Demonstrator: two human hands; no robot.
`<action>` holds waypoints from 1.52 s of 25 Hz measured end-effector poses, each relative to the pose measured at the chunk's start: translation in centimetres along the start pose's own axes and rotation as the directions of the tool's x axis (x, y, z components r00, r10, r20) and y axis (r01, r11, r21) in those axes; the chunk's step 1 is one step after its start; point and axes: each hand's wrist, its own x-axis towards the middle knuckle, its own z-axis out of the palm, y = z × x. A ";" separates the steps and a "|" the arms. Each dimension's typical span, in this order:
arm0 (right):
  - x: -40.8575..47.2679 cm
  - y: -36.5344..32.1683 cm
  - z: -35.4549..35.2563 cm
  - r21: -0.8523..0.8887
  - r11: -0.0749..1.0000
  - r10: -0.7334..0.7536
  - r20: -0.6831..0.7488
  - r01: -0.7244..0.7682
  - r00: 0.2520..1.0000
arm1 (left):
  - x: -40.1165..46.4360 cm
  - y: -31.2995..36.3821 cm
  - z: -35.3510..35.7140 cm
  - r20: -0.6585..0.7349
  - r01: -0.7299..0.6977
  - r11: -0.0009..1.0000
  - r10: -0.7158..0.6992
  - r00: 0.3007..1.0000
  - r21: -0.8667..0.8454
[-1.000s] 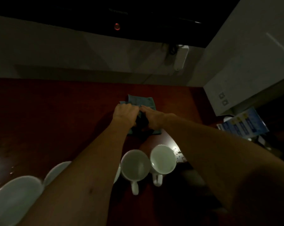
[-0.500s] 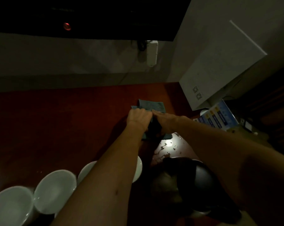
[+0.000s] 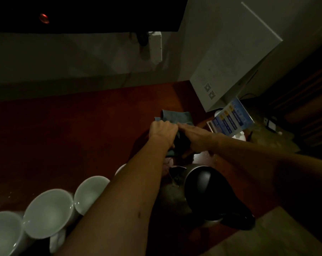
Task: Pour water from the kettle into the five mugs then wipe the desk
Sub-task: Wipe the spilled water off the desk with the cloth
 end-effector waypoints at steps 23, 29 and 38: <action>1.5 -6.7 -0.2 -0.155 0.972 -0.174 0.018 0.175 0.985 | -5.9 -5.2 1.3 0.069 0.041 0.989 -0.052 0.996 0.143; 0.8 -5.5 0.0 -0.120 0.974 -0.191 0.015 0.191 0.981 | -4.9 -3.8 0.2 0.121 -0.035 0.985 0.014 0.993 0.168; -6.2 2.5 2.5 0.083 0.991 -0.099 -0.065 0.105 0.993 | -0.8 4.6 -2.3 0.163 -0.303 0.904 0.264 0.951 0.302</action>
